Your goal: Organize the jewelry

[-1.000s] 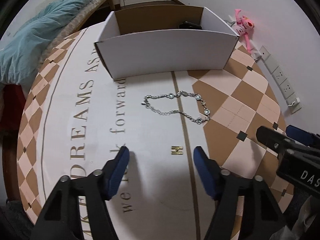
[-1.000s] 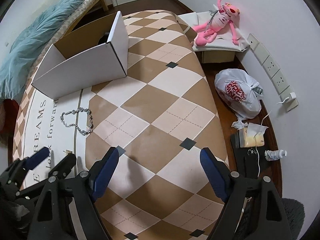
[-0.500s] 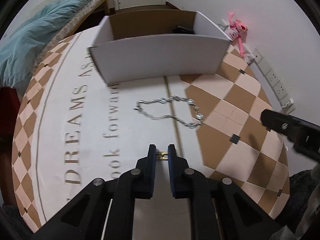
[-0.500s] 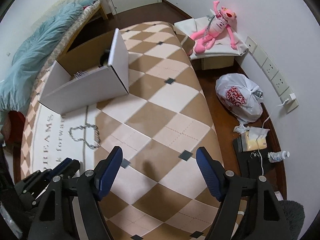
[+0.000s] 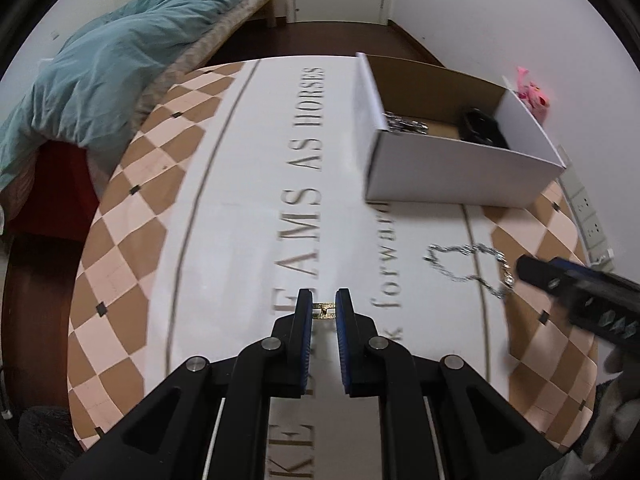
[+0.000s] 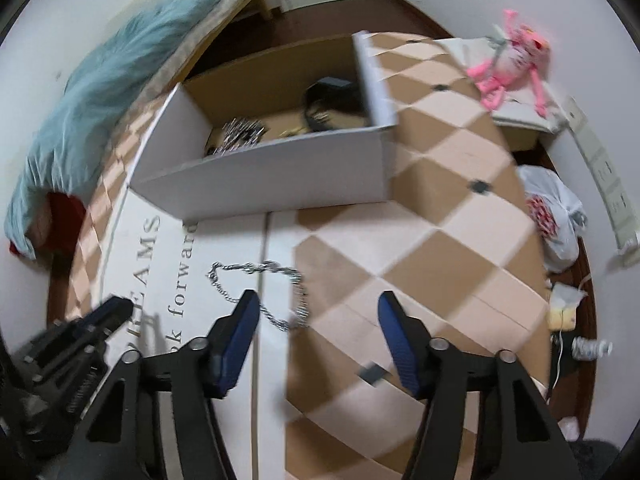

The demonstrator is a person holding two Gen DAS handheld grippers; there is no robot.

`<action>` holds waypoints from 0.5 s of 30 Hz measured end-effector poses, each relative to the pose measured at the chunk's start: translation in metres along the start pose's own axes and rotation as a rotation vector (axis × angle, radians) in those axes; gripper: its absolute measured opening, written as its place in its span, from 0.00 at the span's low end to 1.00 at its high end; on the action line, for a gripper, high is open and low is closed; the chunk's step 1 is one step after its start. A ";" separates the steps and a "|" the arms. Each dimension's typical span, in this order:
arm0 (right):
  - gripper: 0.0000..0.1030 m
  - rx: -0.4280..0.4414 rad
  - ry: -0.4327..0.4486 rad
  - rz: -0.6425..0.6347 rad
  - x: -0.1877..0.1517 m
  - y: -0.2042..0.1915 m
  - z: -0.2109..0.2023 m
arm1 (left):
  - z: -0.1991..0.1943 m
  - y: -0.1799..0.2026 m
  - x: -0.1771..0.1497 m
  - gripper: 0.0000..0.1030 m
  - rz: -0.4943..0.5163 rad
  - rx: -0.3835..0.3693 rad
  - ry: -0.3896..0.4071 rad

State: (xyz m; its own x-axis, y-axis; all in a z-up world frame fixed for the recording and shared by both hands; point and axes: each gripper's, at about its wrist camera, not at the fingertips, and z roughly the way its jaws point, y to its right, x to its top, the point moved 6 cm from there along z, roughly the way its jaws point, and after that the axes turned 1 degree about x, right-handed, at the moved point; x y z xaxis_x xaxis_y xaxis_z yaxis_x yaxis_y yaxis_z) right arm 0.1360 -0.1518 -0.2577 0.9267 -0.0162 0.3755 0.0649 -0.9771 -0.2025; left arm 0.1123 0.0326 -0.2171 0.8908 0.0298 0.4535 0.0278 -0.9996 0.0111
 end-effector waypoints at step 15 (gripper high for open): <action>0.01 -0.073 0.097 -0.097 -0.012 -0.011 -0.013 | -0.007 0.001 0.007 0.09 -0.005 -0.038 0.008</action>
State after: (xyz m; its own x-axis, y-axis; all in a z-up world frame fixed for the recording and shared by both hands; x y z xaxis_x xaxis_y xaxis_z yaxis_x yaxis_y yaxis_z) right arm 0.1191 -0.1434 -0.2486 0.8771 0.0624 0.4763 0.1224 -0.9878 -0.0960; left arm 0.1156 0.0315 -0.2080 0.8868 0.0350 0.4608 0.0149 -0.9988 0.0471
